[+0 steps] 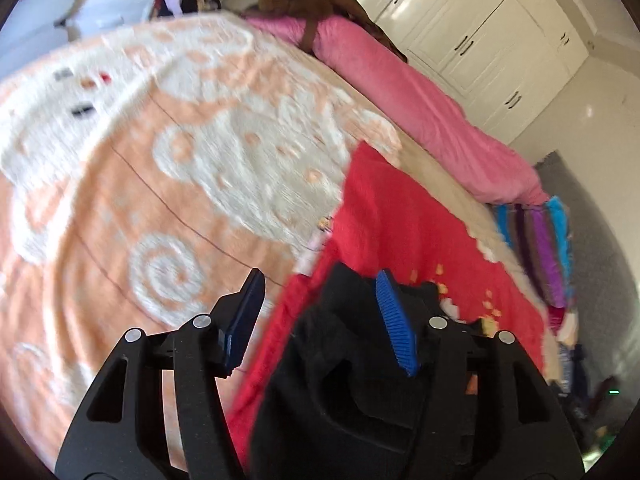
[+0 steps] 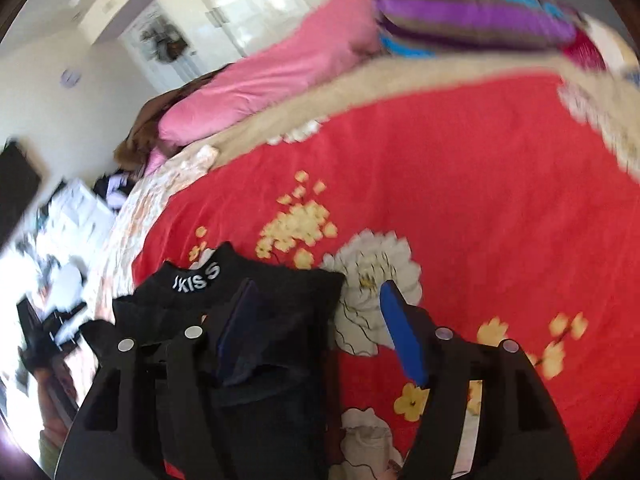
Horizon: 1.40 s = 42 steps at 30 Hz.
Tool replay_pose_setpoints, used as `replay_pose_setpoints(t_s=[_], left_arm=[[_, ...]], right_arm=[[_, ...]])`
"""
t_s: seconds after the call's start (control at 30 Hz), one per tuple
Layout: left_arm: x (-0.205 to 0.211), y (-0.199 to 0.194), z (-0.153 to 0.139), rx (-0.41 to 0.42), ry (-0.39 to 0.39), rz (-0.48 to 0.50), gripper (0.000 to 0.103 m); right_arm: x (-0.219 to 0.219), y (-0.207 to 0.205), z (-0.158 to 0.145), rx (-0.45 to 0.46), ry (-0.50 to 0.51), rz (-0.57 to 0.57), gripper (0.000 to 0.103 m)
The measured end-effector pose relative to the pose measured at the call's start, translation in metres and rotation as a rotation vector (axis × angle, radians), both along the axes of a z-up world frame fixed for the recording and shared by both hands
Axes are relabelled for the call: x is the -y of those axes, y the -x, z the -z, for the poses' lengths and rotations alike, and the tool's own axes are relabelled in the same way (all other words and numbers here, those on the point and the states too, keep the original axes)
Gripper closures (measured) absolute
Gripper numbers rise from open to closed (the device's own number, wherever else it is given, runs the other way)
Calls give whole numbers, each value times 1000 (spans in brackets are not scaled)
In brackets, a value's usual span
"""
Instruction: Fold small clothes
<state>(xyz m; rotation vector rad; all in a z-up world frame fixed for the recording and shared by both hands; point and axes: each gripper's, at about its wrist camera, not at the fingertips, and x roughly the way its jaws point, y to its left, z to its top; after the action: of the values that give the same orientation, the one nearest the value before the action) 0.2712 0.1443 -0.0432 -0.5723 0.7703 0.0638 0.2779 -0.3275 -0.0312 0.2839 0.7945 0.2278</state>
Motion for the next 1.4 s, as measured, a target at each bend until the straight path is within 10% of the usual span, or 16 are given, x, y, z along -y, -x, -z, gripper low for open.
replay_pose_setpoints(t_s=[0.23, 0.5, 0.57, 0.67, 0.77, 1.03, 1.2, 1.4], left_arm=[[13, 8, -28, 15, -146, 36, 39], [10, 4, -18, -22, -155, 36, 37], [8, 4, -17, -23, -138, 36, 37], [6, 4, -17, -19, -128, 34, 37], [2, 4, -18, -15, -117, 24, 37], [-8, 2, -12, -34, -97, 6, 37], [-10, -1, -6, -56, -85, 15, 35], [-2, -10, 13, -87, -62, 52, 34]], right_arm=[[-140, 54, -11, 165, 399, -592, 27], [-203, 51, 40, 73, 653, -743, 29], [-208, 43, 45, 55, 659, -733, 35], [-210, 26, 37, 5, 561, -736, 84], [-207, 6, 19, 13, 500, -676, 90], [-192, -79, 16, -37, 522, -386, 71], [-141, -63, -9, 13, 369, -261, 43], [-44, -23, -9, -32, 181, -35, 41]])
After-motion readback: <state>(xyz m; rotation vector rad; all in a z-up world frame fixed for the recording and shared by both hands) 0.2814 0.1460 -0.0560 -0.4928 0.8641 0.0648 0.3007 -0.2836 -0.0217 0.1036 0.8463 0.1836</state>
